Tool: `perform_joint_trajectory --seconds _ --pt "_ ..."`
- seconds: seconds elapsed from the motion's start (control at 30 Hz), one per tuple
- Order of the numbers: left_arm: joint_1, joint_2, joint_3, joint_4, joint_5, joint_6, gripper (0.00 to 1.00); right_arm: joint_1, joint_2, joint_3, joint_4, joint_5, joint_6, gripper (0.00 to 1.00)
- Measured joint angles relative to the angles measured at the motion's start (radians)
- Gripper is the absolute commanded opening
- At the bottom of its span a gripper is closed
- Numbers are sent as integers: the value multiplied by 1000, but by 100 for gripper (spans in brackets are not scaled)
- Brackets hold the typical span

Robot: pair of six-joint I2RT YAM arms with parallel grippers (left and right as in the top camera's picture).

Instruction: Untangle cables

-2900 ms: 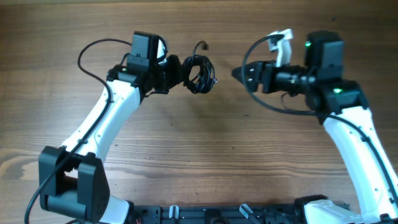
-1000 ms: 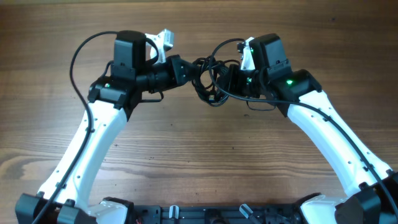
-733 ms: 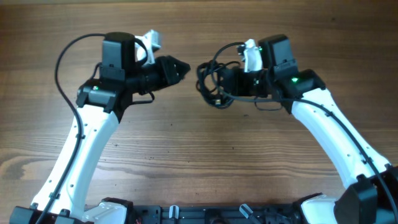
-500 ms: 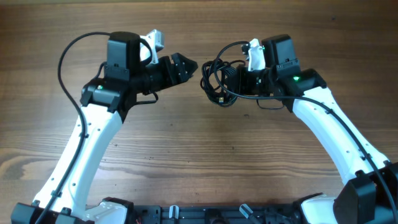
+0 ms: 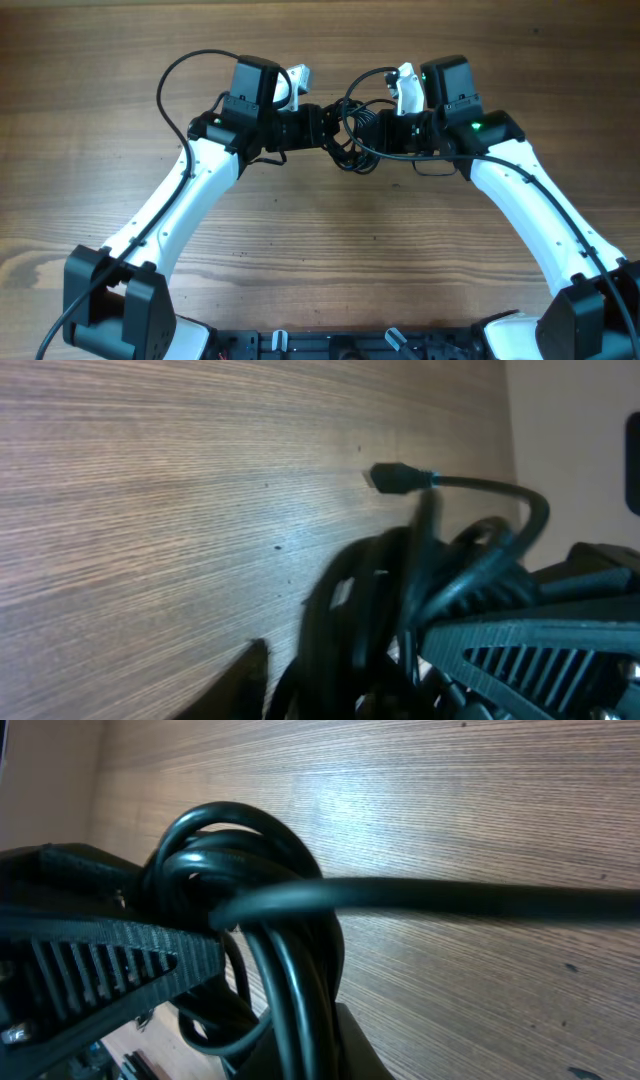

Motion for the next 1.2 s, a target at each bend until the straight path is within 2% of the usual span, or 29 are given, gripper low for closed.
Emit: perform_joint_trajectory --seconds 0.13,0.3,0.43,0.5,0.53,0.57,0.63,0.73,0.83,0.93,0.97,1.0,1.03,1.2 --pt "-7 0 0 -12 3 16 4 -1 0 0 3 -4 0 4" --pt "-10 0 0 -15 3 12 4 0 0 0 -12 8 18 4" --pt "-15 22 0 -8 39 -47 4 27 0 14 -151 175 165 8" --pt "-10 27 0 -19 53 -101 4 39 0 16 -183 220 207 18" --pt "-7 27 0 -28 56 -140 4 46 0 18 -195 244 228 40" --pt "0 27 0 -34 57 -188 4 47 0 19 -192 253 239 54" --pt "23 26 0 -43 54 -285 4 43 0 19 -160 232 139 59" --pt "93 26 0 -75 -31 -474 4 10 0 26 -179 169 51 60" --pt "121 26 0 -111 -81 -724 4 6 0 82 -190 84 18 58" --pt "119 26 0 -117 -84 -892 4 40 -7 120 -122 42 54 48" --pt "119 26 0 -119 -84 -950 4 68 -9 122 -110 37 77 38" --pt "119 26 0 -119 -84 -990 4 98 -9 122 -108 50 114 30" --pt "119 26 0 -123 -85 -1038 4 129 -9 122 -105 79 163 27" --pt "119 26 0 -129 -80 -1150 4 206 -7 122 -37 197 310 24"
